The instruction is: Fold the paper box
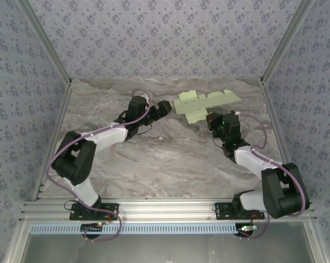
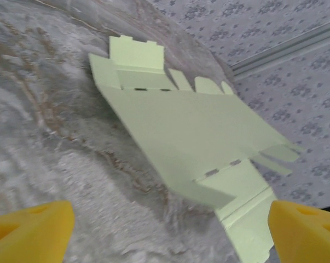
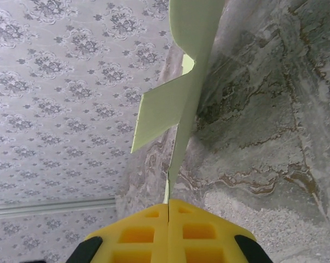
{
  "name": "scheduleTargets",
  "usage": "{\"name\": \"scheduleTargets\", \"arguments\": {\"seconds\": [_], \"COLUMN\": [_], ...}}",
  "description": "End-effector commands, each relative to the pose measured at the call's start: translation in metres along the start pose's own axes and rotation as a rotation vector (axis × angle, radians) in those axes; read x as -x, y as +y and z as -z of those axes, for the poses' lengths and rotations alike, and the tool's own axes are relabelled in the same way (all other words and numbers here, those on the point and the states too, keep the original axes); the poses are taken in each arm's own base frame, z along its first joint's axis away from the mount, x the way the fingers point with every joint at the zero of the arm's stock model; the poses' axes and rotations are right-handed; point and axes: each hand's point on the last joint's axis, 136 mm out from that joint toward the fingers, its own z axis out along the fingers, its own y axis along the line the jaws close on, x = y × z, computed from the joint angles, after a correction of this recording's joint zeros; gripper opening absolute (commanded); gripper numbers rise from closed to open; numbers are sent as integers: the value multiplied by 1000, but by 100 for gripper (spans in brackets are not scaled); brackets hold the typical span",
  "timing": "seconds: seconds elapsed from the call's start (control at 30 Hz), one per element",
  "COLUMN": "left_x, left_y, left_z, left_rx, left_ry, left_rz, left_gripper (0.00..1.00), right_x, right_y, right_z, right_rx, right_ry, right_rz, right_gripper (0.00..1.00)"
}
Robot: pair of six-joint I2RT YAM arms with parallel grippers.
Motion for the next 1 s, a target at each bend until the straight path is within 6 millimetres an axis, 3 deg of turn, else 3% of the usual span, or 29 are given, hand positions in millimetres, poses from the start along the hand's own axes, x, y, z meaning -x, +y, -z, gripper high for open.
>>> {"name": "scheduleTargets", "arguments": {"seconds": [0.0,0.2,0.57,0.97], "left_x": [2,-1,-14,-27], "left_y": [-14,7,27,27], "left_z": [-13,-35,-78,-103], "left_rx": [-53,12,28,-53], "left_ry": [13,26,87,117], "left_rz": [89,187,347,469], "left_gripper": [92,92,87,59], "right_x": [5,0,-6,-8], "right_y": [6,2,-5,-12], "right_z": [5,5,3,0], "right_rx": [25,16,-4,-23], "right_ry": [-49,-45,-36,-38], "right_rz": [-21,-17,-10,-11], "right_gripper": [0,0,0,0]}}
